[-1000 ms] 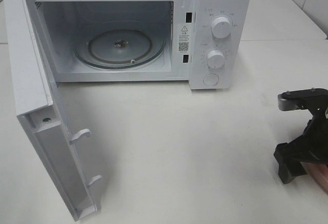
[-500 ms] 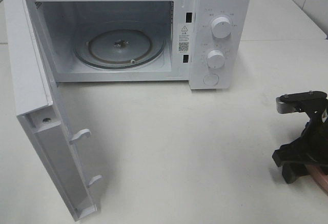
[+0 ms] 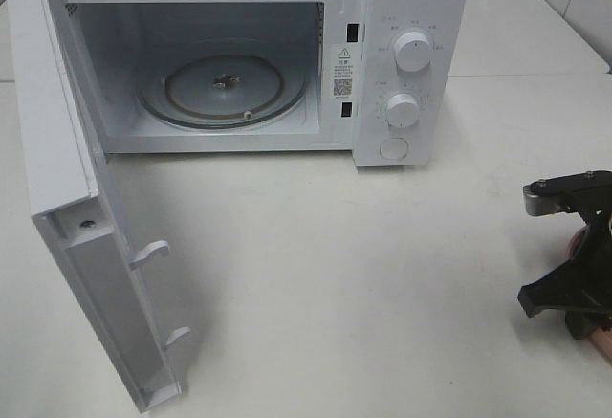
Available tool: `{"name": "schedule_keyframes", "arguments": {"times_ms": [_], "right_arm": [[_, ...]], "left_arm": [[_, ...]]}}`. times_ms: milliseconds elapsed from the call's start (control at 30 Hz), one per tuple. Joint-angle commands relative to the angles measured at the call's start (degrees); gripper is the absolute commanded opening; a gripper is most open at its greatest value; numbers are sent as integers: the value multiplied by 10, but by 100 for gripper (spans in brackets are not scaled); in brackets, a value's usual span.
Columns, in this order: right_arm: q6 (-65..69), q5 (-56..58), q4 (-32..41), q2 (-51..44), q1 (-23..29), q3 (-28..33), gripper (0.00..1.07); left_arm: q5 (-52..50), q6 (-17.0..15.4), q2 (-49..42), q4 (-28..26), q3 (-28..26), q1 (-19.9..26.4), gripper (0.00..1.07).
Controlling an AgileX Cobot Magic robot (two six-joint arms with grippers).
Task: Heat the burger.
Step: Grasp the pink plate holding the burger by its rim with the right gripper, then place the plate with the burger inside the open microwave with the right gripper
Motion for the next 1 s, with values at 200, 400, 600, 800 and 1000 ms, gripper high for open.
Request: {"name": "schedule_keyframes", "arguments": {"times_ms": [200, 400, 600, 800, 1000], "right_arm": [[15, 1, 1, 7, -1, 9, 0], [39, 9, -23, -9, 7, 8, 0], [129, 36, -103, -13, 50, 8, 0], [190, 60, -156, -13, 97, 8, 0], [211, 91, -178, -14, 133, 8, 0]], "left_arm": [[-8, -2, -9, -1, 2, 0, 98], [-8, -2, -9, -1, 2, 0, 98], [-8, -2, -9, -1, 2, 0, 98], [-8, -2, -9, -1, 2, 0, 98], [-8, -2, -9, -1, 2, 0, 98]]}}
